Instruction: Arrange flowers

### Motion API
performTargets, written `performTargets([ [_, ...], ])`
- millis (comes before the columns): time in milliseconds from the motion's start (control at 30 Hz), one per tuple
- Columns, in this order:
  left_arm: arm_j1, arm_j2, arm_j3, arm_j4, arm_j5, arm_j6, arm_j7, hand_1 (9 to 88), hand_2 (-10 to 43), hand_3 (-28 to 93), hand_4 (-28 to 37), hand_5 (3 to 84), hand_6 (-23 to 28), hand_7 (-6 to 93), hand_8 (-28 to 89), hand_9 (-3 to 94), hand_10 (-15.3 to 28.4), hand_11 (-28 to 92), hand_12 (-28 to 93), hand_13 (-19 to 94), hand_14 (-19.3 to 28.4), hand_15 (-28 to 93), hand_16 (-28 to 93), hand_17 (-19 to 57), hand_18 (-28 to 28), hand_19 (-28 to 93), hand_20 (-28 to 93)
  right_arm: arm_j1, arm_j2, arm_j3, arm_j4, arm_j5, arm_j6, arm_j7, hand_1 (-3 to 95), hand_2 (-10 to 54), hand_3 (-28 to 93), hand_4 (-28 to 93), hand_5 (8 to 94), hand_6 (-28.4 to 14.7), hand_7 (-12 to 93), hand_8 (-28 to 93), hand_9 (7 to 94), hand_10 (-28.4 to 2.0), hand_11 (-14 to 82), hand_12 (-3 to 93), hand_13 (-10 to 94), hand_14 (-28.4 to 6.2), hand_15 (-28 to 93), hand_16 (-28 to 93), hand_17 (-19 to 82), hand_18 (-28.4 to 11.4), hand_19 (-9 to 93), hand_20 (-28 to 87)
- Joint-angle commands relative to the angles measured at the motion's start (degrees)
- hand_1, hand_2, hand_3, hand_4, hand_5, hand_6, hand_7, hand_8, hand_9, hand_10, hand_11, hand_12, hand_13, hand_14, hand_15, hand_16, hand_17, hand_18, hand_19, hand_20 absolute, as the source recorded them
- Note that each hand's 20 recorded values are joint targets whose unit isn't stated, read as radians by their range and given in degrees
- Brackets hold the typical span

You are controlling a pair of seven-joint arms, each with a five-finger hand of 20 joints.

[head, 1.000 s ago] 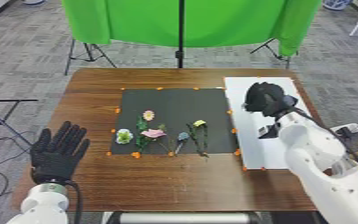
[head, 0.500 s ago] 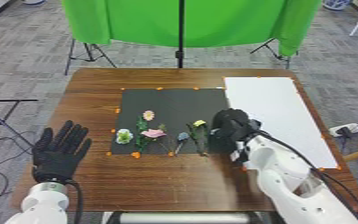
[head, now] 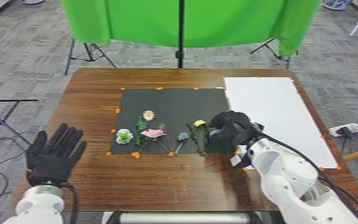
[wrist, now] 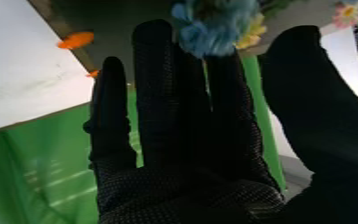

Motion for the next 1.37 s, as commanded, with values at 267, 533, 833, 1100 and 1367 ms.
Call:
performTargets([
  [267,1.6,-0.57,-4.08,1.02,3.20,-6.46,1.07,24.2,14.2,75,-28.3,45.1,8.9,11.4,-11,41.3,14.2,19,8,32,12.1,22,-6,-3.8,11.9,29,10,-6.4,-14.8,20.9,-7.2,42.5,-1.1,4.5,19.1,3.2,77,-28,44.2,-1.1,10,-10,43.6,-13.0,5.0,13.8,41,-13.2,16,23,16,-16.3,45,24],
  [533,3.4,-1.01,-8.89,0.83,6.25,-8.44,3.66,23.3,12.7,74,-28.3,43.7,7.8,9.5,-10,40.9,12.8,15,7,33,10.0,13,-4,-3.2,11.7,26,10,-10.3,-19.8,25.1,-6.8,59.9,1.7,2.9,14.8,8.5,76,-28,39.9,0.7,8,-9,38.1,-10.9,3.5,11.4,32,-13.2,8,23,14,-15.4,28,20],
  [833,1.8,-0.86,-11.75,0.85,8.94,-10.90,4.23,23.8,12.7,74,-28.3,42.9,7.3,9.8,-11,39.7,12.6,14,8,32,10.1,12,-3,-3.4,11.6,25,11,-9.1,-19.3,26.8,-9.3,60.4,-0.3,2.1,12.7,9.2,77,-28,40.6,0.3,7,-9,38.6,-10.7,3.9,11.2,32,-14.1,8,23,13,-15.7,26,21],
  [1100,1.8,-0.75,-11.90,1.15,7.61,-10.68,3.99,23.8,12.4,74,-28.3,42.8,7.2,9.6,-11,39.6,12.6,14,8,32,10.3,12,-2,-3.6,11.8,25,11,-9.7,-18.6,27.5,-11.5,61.1,-0.2,2.5,12.6,9.7,77,-28,40.6,0.1,7,-9,38.7,-10.8,3.9,11.1,32,-14.4,8,23,13,-15.8,26,22],
  [1367,2.9,-1.03,-13.09,-1.12,9.46,-12.79,2.58,23.9,12.4,74,-28.3,42.9,7.3,9.7,-11,39.8,12.7,14,8,32,10.9,13,-2,-3.8,12.0,25,11,-9.9,-19.0,28.1,-11.7,63.4,-0.6,3.5,13.2,10.1,77,-28,41.1,-0.2,7,-9,39.0,-11.0,4.0,11.0,33,-14.9,8,23,13,-15.9,26,22],
])
